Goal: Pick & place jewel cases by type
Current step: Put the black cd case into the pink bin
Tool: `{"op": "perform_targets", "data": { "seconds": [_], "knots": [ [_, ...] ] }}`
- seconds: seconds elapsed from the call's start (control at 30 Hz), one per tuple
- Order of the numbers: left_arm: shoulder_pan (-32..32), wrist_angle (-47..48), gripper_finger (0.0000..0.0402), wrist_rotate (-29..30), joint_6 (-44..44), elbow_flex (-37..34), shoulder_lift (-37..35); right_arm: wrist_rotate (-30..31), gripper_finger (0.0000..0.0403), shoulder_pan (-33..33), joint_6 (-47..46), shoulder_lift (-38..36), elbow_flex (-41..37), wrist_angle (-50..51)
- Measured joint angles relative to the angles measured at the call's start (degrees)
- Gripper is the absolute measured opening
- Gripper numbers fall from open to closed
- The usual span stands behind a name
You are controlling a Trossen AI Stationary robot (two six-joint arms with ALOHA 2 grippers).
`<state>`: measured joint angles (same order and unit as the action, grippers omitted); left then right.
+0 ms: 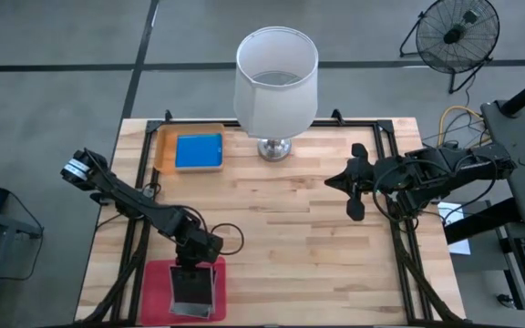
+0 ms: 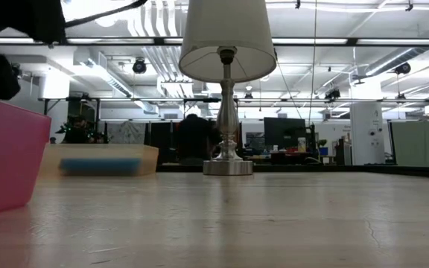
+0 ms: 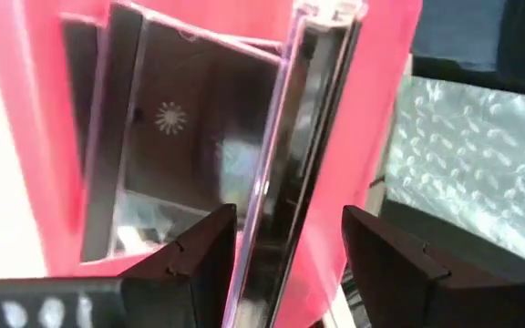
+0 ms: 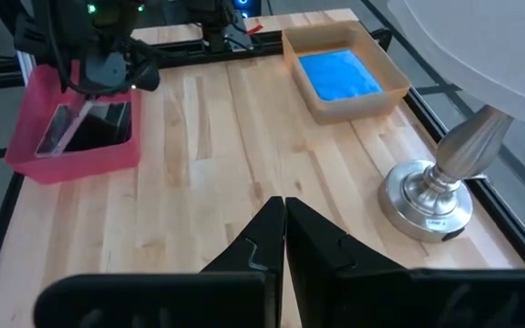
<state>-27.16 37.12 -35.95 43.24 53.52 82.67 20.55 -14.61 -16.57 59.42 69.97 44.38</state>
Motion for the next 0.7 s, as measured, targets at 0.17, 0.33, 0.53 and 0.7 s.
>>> {"op": "perform_targets", "data": {
  "seconds": [0.17, 0.33, 0.53, 0.7],
  "knots": [
    [0.1, 2.3, 0.0181, 4.9, -1.6, 2.8, 0.2, 0.0, 0.0008, 0.0, 0.3, 0.0, 0.0, -0.1],
    [-0.2, 2.1, 0.0181, 5.6, -1.6, 2.2, 0.3, 0.0, 0.0008, 0.0, 0.1, 0.0, 0.0, -0.2],
    [-1.0, -0.1, 0.0181, 4.2, 1.1, 0.1, 2.8, 0.0, 0.0008, 0.0, 0.1, 0.0, 0.0, -0.2],
    [-1.0, 0.6, 0.0181, 1.3, 1.5, 0.4, 2.7, 0.0, 0.0008, 0.0, 0.3, 0.0, 0.0, -0.2]
  ]
}}
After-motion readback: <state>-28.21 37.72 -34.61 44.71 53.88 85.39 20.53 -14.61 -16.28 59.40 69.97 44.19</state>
